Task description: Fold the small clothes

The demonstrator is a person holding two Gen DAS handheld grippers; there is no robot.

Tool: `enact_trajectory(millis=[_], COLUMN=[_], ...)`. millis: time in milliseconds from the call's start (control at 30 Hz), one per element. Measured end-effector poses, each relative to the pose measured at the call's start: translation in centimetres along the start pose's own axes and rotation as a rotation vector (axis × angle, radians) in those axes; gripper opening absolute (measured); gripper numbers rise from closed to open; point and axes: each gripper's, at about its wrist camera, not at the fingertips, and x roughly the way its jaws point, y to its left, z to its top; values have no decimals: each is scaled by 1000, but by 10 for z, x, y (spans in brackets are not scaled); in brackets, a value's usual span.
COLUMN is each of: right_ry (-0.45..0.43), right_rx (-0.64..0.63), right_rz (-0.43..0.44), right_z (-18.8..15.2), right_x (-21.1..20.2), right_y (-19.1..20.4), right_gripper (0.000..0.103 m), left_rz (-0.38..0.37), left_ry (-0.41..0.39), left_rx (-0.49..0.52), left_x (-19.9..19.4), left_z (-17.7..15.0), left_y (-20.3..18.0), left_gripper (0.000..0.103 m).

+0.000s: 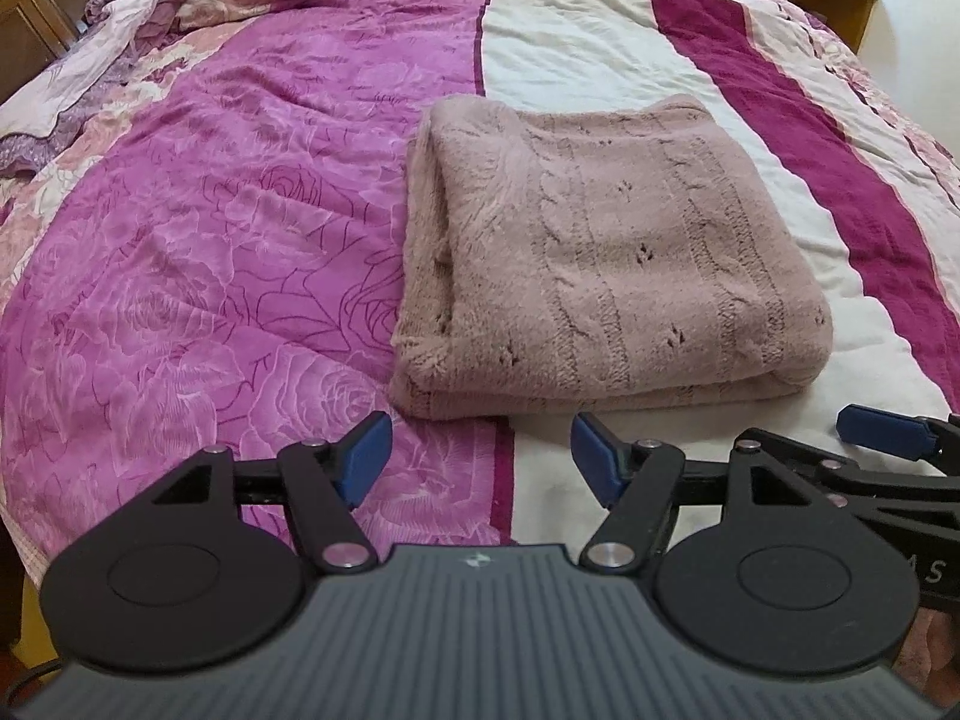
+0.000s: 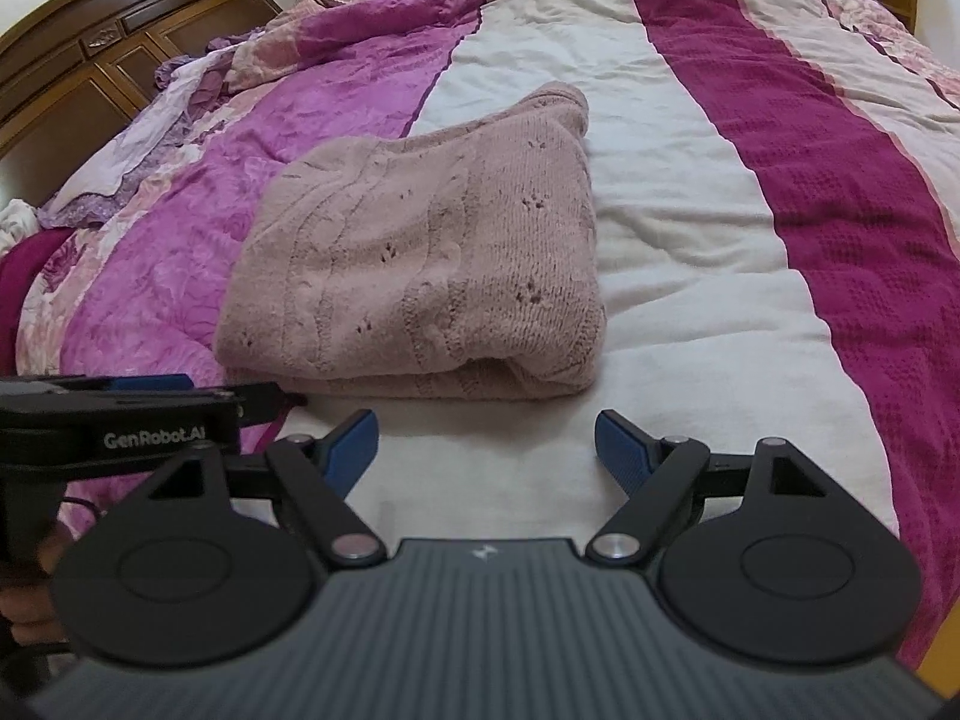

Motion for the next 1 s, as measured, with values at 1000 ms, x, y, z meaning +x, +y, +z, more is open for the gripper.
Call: enact_trajectory(millis=[1000], right_ry=[10], right_rx=[3], right_rz=[-2], right_z=[0], right_x=[2], right_y=[0], right_gripper=[81], left_rz=[16], left_ry=[2], left_rx=[23], left_x=[0], left_z=[-2], left_y=[-2], left_gripper=[73])
